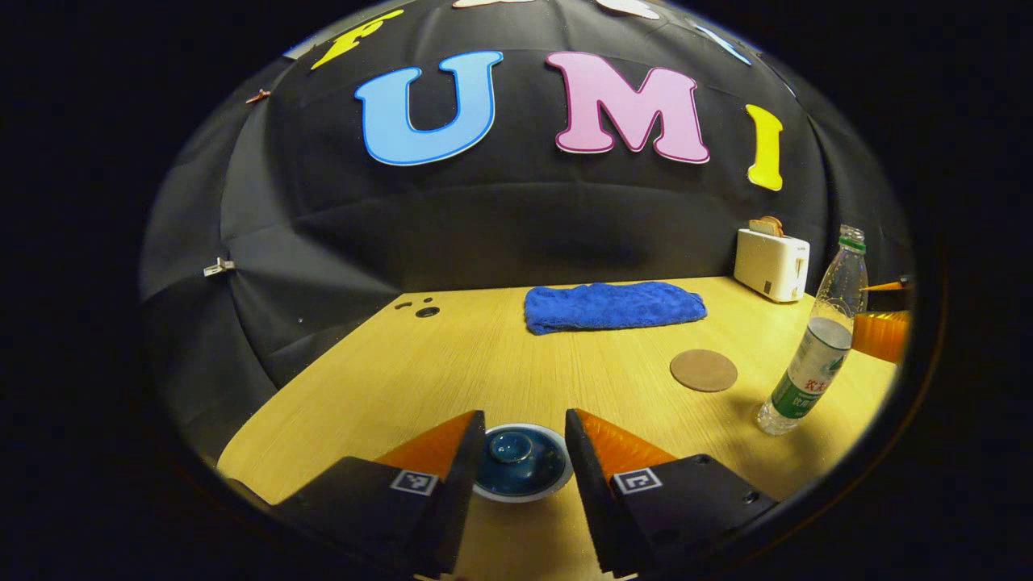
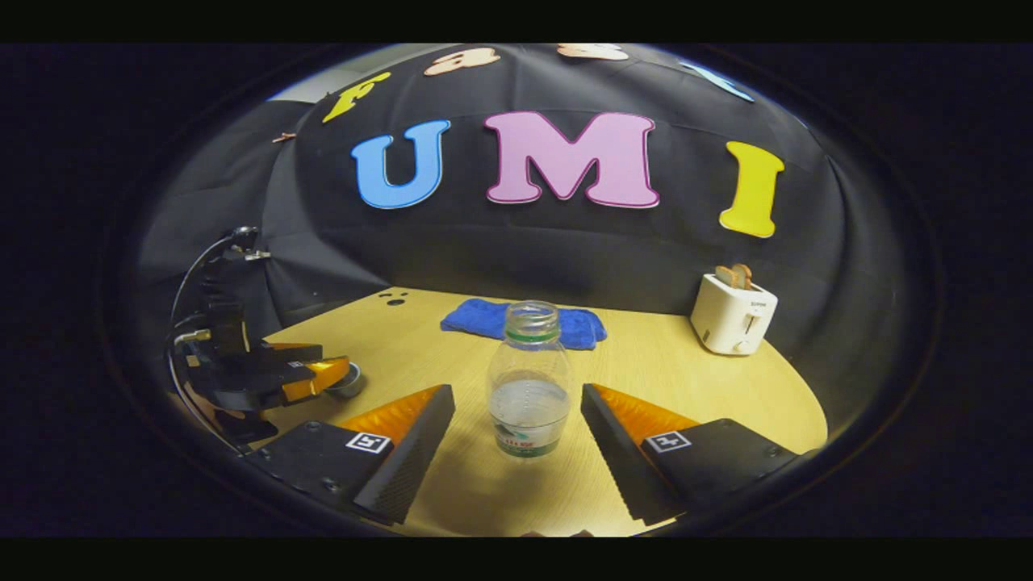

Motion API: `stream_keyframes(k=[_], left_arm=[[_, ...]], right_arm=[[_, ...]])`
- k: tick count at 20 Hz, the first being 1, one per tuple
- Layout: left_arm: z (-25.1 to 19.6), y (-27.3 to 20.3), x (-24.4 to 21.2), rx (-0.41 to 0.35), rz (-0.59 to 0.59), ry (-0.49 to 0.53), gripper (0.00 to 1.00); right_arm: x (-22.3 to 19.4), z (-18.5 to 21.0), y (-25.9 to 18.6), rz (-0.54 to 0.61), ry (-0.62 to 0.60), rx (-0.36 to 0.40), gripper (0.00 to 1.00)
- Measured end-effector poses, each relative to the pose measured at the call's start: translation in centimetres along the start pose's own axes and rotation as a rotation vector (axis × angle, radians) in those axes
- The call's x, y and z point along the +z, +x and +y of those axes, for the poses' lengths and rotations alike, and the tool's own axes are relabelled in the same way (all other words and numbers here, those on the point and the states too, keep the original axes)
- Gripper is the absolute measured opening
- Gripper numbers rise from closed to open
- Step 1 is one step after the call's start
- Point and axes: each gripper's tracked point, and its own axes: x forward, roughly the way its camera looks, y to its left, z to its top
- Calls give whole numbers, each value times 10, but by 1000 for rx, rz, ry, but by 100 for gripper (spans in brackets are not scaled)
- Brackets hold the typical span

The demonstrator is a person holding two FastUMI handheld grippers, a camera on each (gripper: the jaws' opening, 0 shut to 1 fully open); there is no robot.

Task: Open the teacup lid with one hand, grasp the water bottle and pour water into the teacup with the other hand; after pouring, place the water bottle on the coaster and then close the teacup lid.

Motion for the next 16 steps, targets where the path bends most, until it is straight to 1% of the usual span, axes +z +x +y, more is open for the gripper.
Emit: stream_keyframes(k=[2, 3, 4, 6, 8, 9, 11, 12, 14, 15, 16], left_arm=[[2, 2, -7, 5, 13, -11, 60], [4, 3, -13, 7, 18, -16, 68], [6, 5, -16, 9, 23, -21, 59], [6, 5, -19, 7, 29, -33, 57], [6, 4, -18, 4, 25, -24, 51], [7, 4, -19, 0, 24, -17, 54], [6, 5, -18, -7, 21, -1, 48], [6, 5, -17, -8, 20, 10, 43], [7, 6, -18, -13, 22, 19, 35], [7, 6, -18, -17, 21, 23, 34], [7, 7, -17, -19, 22, 26, 37]], right_arm=[[-1, 1, 1, -2, -3, -1, 98], [-1, 1, 2, -4, -4, -1, 98], [0, 1, 3, -7, -4, -1, 98], [1, 0, 4, -15, -2, -3, 98], [-1, -1, 4, -16, -3, -8, 98], [-3, -1, 5, -14, -1, -10, 98], [-7, -1, 4, -8, 1, -15, 98], [-8, 0, 5, -8, 3, -16, 98], [-9, 1, 5, -12, 2, -18, 98], [-9, 2, 6, -15, 0, -18, 98], [-9, 2, 7, -17, -1, -18, 98]])
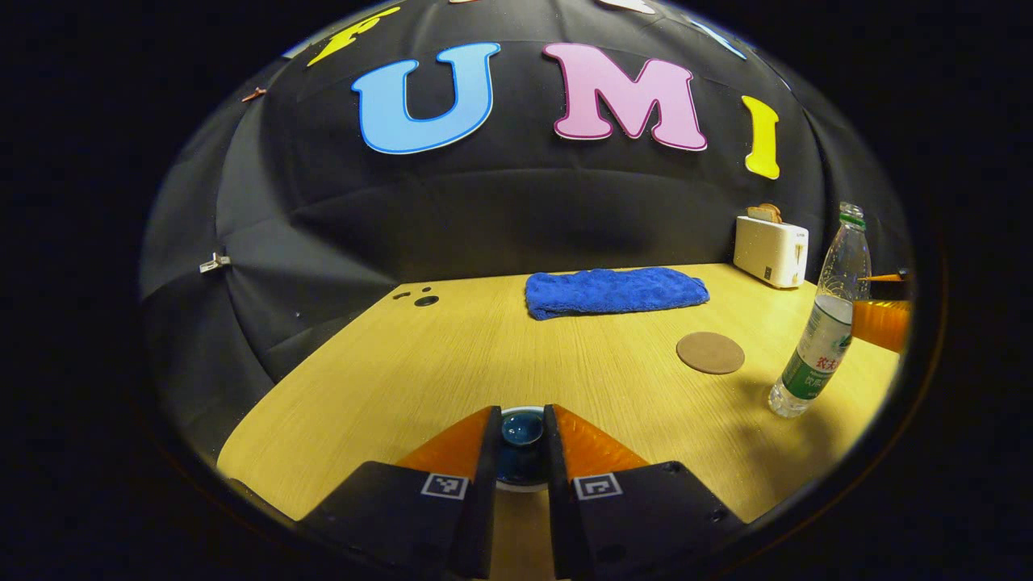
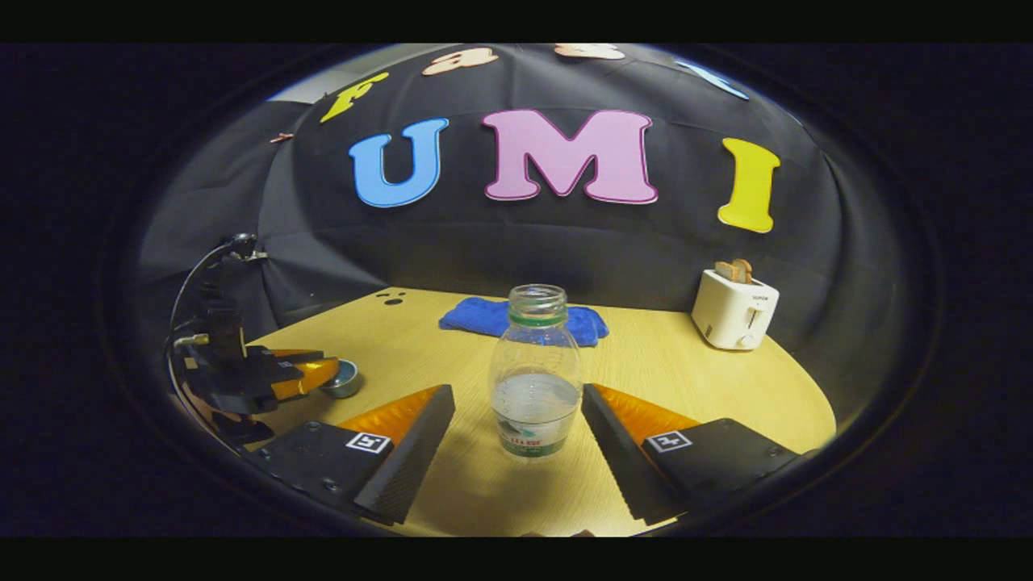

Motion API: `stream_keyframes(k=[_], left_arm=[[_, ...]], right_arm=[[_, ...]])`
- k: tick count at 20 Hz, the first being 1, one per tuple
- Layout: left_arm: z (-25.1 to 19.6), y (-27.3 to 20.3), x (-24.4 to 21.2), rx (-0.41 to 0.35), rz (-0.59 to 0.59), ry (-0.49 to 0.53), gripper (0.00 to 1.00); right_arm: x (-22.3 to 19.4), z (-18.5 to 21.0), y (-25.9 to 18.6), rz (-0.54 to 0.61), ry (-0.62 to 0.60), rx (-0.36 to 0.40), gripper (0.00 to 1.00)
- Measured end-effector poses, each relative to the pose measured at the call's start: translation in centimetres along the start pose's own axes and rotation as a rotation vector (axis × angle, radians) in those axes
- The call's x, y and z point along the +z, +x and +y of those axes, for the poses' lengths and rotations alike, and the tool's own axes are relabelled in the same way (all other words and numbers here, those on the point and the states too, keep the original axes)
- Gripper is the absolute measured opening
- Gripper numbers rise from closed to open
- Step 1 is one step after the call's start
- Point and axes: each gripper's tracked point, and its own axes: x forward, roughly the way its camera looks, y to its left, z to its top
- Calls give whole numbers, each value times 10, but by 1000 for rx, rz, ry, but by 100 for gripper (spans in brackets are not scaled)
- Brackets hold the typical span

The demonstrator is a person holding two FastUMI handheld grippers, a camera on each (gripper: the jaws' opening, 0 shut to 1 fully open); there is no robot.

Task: Open the teacup lid with one hand, grasp the water bottle and pour water into the teacup with the other hand; after pouring, place the water bottle on the coaster and then close the teacup lid.

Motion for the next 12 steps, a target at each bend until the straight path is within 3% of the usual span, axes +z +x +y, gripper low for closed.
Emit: stream_keyframes(k=[4, 12], left_arm=[[1, 0, 3, 5, -14, 3, 24], [0, -4, 21, -2, -55, -2, 26]], right_arm=[[-1, 0, 5, -13, 7, -7, 100], [-4, 0, 23, -26, 32, -42, 100]])
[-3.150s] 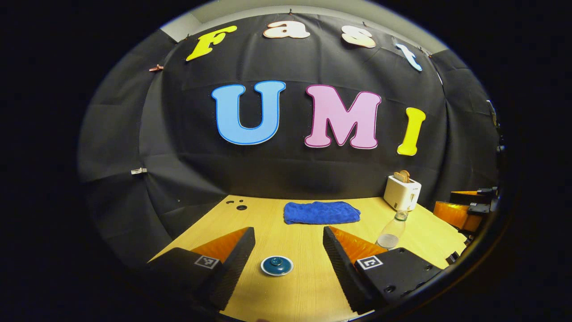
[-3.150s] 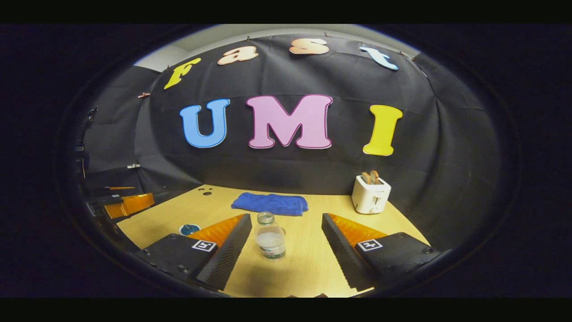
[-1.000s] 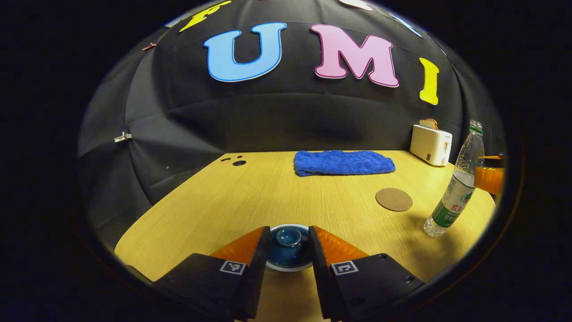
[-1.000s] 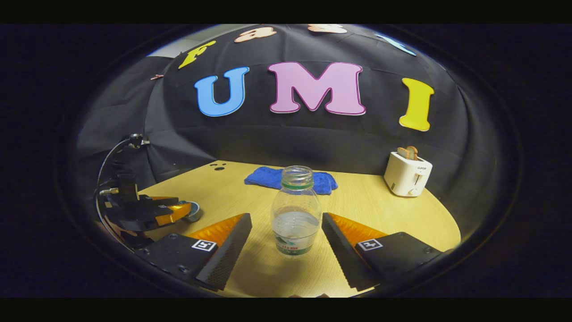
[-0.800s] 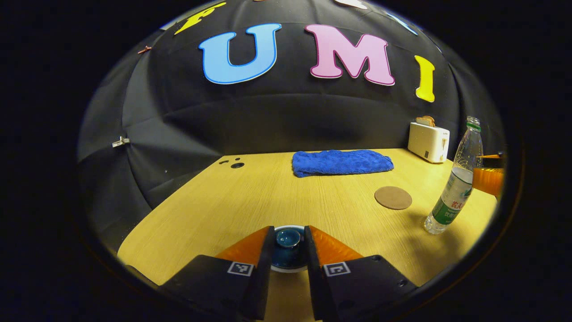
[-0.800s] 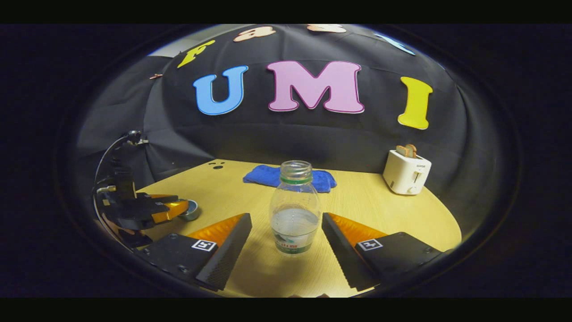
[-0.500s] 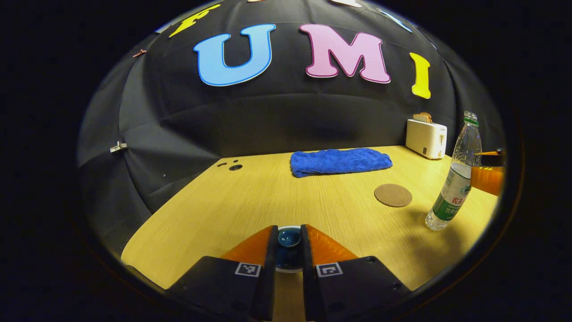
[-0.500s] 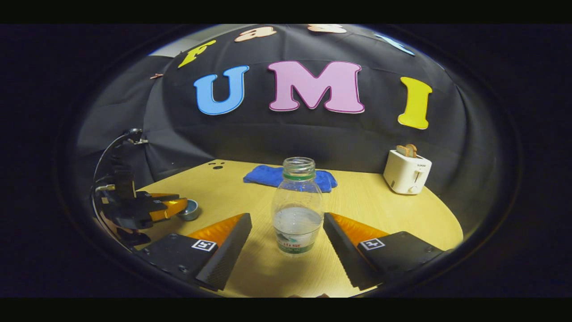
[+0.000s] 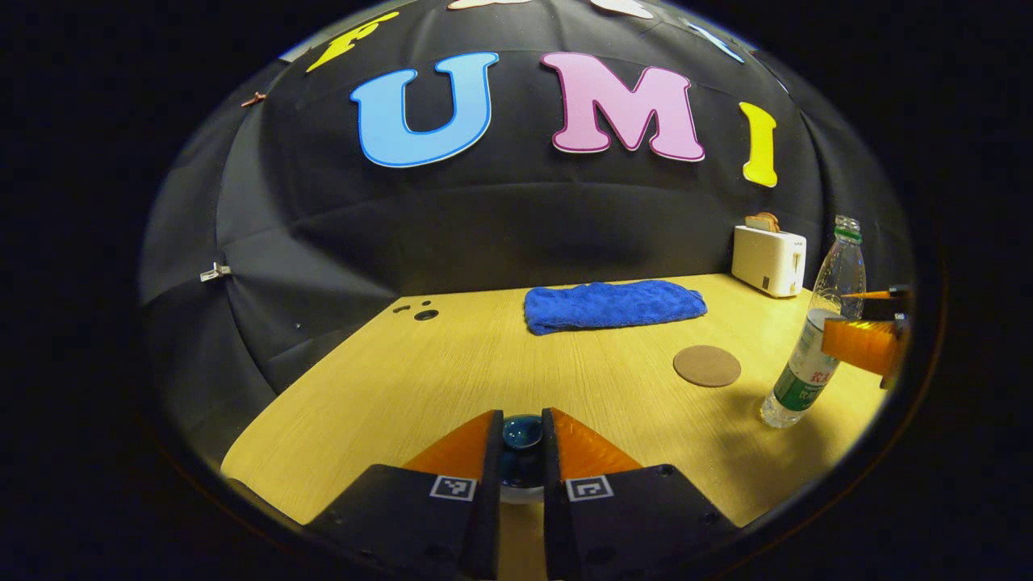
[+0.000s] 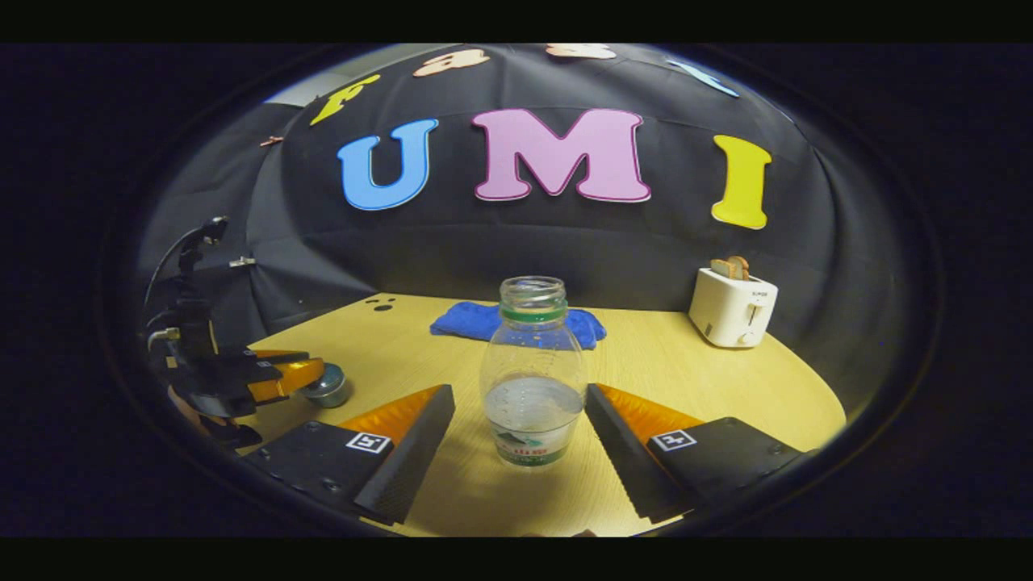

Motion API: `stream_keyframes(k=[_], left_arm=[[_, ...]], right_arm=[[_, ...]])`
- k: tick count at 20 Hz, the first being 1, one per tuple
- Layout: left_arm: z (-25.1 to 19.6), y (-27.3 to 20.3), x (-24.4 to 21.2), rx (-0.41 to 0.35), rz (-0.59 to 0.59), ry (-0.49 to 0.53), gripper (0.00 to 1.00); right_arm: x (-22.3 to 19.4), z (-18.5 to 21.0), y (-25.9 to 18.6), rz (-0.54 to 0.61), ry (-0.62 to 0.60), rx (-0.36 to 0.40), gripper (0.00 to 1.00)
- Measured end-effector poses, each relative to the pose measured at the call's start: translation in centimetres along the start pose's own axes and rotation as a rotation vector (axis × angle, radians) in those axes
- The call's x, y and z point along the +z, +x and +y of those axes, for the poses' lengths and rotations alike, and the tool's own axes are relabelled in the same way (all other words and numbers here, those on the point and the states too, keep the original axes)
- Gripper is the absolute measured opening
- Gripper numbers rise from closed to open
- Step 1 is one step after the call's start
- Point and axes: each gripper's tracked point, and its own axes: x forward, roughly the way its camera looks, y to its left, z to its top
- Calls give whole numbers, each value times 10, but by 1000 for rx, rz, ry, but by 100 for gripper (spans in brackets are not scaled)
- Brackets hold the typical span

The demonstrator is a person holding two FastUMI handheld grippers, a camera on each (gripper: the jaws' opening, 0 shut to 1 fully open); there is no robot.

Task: Open the teacup lid with one hand, grasp the water bottle and pour water into the teacup with the other hand; after pouring, place the water bottle on the coaster and then close the teacup lid.

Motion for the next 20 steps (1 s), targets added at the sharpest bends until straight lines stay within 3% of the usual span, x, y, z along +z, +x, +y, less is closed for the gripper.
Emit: stream_keyframes(k=[9, 10, 12, 16, 20], left_arm=[[2, -5, 6, 7, -14, -43, 26], [3, -4, 4, 9, -9, -49, 22], [8, -3, 1, 19, 0, -65, 26], [13, -5, -3, 29, 8, -79, 26], [18, -5, -3, 29, 8, -71, 26]], right_arm=[[-12, -11, 23, 4, 37, -85, 100], [-12, -12, 25, 2, 40, -98, 100], [-11, -12, 31, -1, 55, -111, 100], [-12, -14, 37, 8, 69, -129, 83], [-13, -12, 43, 20, 28, -109, 79]])
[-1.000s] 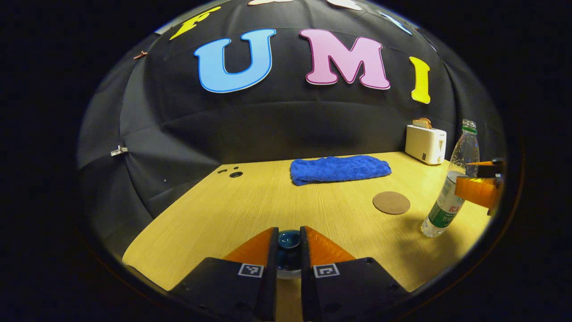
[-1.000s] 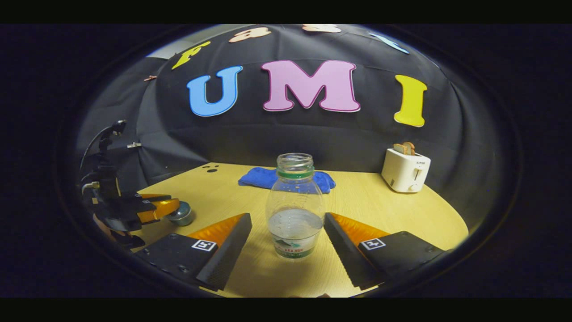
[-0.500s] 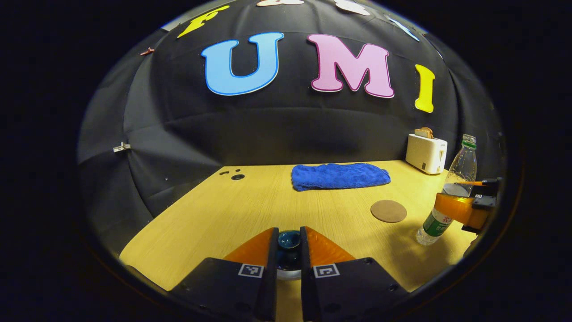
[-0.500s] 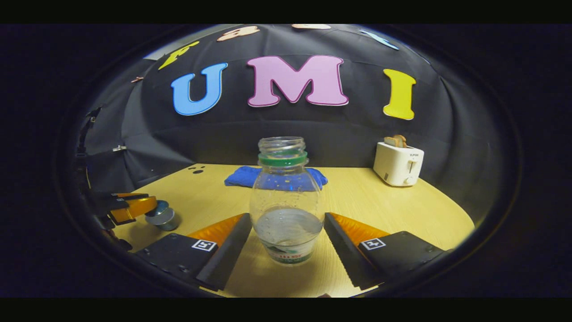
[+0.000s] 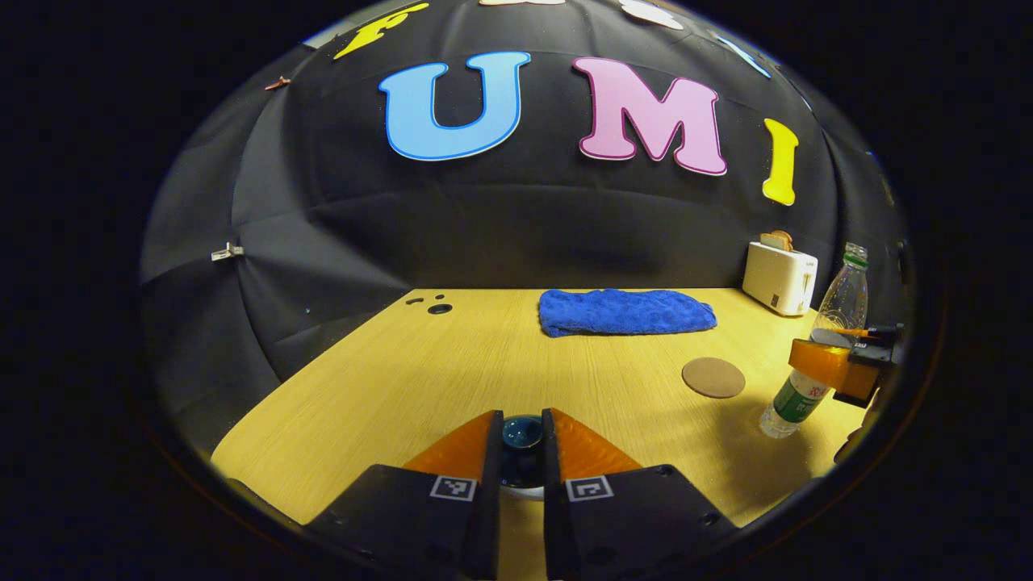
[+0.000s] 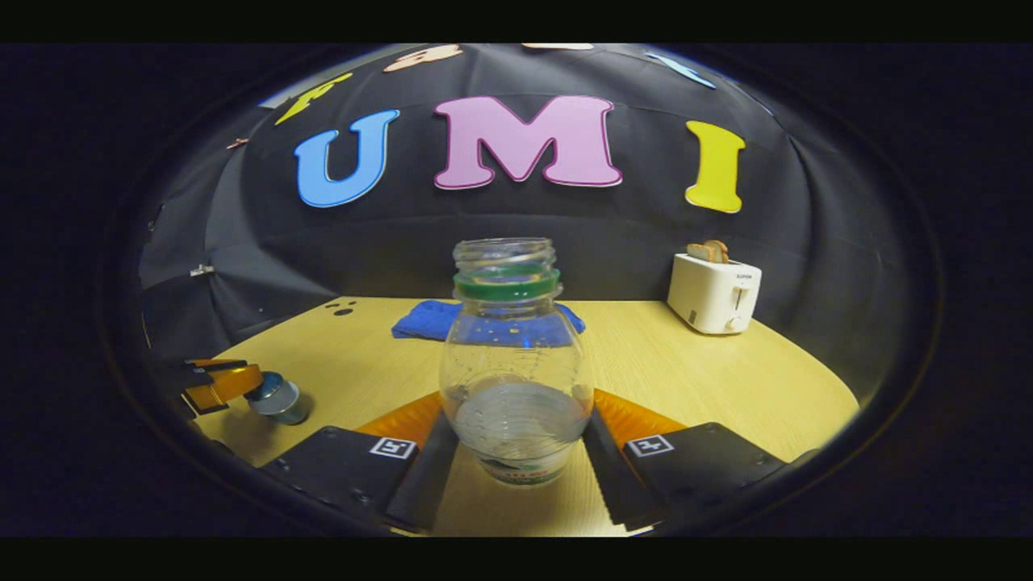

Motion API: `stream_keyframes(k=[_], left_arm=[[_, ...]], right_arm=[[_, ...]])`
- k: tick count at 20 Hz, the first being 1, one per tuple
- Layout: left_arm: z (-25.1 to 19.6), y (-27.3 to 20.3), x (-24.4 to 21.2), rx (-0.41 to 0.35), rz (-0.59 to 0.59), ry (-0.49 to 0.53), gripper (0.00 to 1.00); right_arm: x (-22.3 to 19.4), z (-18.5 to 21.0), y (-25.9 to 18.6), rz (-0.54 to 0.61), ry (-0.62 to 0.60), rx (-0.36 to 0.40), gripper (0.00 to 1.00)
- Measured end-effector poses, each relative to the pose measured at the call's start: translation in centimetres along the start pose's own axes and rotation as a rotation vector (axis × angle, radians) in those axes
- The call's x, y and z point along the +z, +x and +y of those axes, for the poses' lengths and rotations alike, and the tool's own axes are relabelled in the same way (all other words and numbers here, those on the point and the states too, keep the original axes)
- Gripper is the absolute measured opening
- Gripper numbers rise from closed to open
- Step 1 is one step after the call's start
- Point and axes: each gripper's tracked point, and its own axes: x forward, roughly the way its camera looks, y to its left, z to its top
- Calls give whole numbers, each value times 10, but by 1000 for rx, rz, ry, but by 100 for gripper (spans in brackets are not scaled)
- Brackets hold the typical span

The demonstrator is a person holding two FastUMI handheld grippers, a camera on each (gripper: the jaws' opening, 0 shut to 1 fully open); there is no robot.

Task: Open the teacup lid with one hand, grasp the water bottle and pour water into the teacup with the other hand; after pouring, place the water bottle on the coaster and then close the teacup lid.

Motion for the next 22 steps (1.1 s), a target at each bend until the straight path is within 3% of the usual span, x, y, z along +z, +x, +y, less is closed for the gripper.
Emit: stream_keyframes(k=[6, 7, 13, 17, 22], left_arm=[[12, -12, 11, 8, -26, -10, 22], [15, -15, 12, 9, -29, -18, 26], [45, -33, 16, 37, -43, -76, 22], [69, -49, 24, 65, -73, -24, 26], [83, -65, 35, 59, -110, -45, 26]], right_arm=[[14, 13, 6, -4, -143, 55, 76], [22, 15, 7, -18, -189, 55, 75], [40, 47, 23, -93, -496, 120, 75], [29, 64, 37, -94, -655, 122, 76], [20, 89, 48, -113, -830, 148, 75]])
